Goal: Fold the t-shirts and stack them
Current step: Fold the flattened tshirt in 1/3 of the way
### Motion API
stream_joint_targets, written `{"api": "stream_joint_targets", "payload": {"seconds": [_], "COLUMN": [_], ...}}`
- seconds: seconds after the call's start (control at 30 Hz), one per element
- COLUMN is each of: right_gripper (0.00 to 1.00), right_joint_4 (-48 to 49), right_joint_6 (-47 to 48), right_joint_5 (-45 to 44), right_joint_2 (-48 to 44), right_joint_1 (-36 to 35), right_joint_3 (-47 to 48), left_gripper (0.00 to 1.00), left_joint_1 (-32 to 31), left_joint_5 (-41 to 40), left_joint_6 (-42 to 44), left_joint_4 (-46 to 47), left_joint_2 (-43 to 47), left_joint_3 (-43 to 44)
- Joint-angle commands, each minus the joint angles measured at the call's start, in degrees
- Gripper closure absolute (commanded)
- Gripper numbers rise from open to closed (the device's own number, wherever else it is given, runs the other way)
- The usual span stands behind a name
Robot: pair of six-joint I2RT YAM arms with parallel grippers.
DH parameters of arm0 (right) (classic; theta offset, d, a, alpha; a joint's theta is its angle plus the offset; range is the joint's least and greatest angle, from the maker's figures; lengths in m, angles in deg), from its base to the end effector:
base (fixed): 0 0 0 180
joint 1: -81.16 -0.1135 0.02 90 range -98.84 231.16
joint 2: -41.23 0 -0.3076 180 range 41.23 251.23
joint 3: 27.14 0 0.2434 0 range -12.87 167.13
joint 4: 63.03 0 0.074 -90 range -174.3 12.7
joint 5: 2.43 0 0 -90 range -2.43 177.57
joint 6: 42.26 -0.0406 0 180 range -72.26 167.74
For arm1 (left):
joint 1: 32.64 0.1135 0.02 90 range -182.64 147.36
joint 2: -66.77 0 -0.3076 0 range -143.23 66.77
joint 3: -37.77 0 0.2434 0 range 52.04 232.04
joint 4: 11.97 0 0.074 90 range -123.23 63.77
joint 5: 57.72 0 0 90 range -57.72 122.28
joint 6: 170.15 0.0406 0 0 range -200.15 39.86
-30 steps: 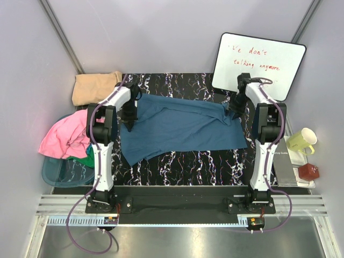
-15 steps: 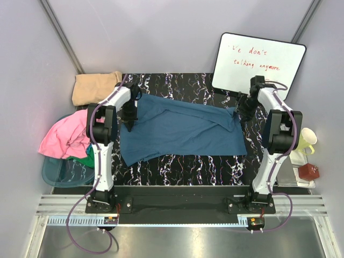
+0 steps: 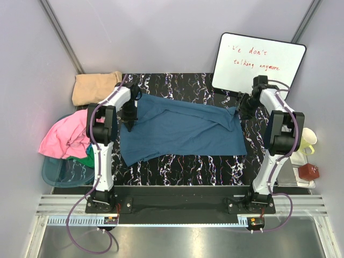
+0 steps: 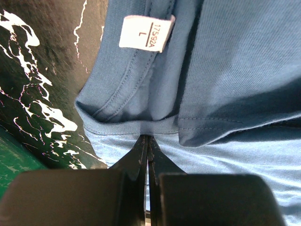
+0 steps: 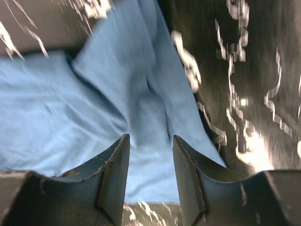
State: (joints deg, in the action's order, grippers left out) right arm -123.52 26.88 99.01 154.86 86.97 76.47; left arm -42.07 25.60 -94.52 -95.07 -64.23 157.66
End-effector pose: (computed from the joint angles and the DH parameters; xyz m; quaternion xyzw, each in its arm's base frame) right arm 0.4196 -0.0346 0.2457 0.2098 0.9581 0.1194 0.1541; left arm 0.4469 -0.0694 0.1847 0.0409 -0.9968 -0.0645 0.0239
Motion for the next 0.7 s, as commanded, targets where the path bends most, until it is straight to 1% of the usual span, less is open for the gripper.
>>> {"api": "stream_joint_targets", "payload": {"seconds": [0.0,0.23,0.3,0.33,0.37,0.43,0.47,0.53,0.6,0.67], "right_gripper": [0.51,0.51,0.53,0.56,0.64,0.73,0.82,0.87,0.90,0.90], "right_joint_4": [3.6,4.0,4.1,4.5,4.6,4.7,4.7,4.7,4.7,4.7], "right_joint_6": [-1.6,-2.1,-2.3,-2.3,-2.6,-2.8,-2.8,-2.8,-3.0,-3.1], "right_joint_5": [-0.6,-0.6,0.0,0.4,0.9,1.2,1.6,1.7,1.7,1.7], "right_joint_2": [4.2,13.4,14.8,15.7,16.2,17.1,17.2,17.3,17.2,17.3], "right_joint_1": [0.3,0.3,0.3,0.3,0.3,0.4,0.4,0.4,0.4,0.3], "right_joint_3": [7.7,15.3,16.9,17.2,17.4,18.8,19.9,21.0,23.0,25.4], "left_gripper": [1.00,1.00,1.00,1.00,1.00,1.00,1.00,1.00,1.00,1.00], "left_joint_1": [-0.4,-0.6,-0.6,-0.6,-0.6,-0.6,-0.6,-0.7,-0.6,-0.6], "left_joint_5": [1.1,0.7,0.6,0.7,0.7,0.5,0.5,0.4,0.3,0.3], "left_joint_6": [0.6,0.6,0.6,0.7,0.7,0.7,0.7,0.7,0.6,0.7], "left_joint_4": [0.7,0.7,0.7,0.7,0.6,0.7,0.6,0.6,0.6,0.5], "left_joint_2": [-0.9,-0.9,-0.9,-0.9,-0.9,-0.8,-0.8,-0.8,-0.7,-0.8], "left_joint_3": [-0.8,-1.0,-1.0,-0.9,-0.9,-1.0,-1.1,-1.3,-1.5,-1.5]}}
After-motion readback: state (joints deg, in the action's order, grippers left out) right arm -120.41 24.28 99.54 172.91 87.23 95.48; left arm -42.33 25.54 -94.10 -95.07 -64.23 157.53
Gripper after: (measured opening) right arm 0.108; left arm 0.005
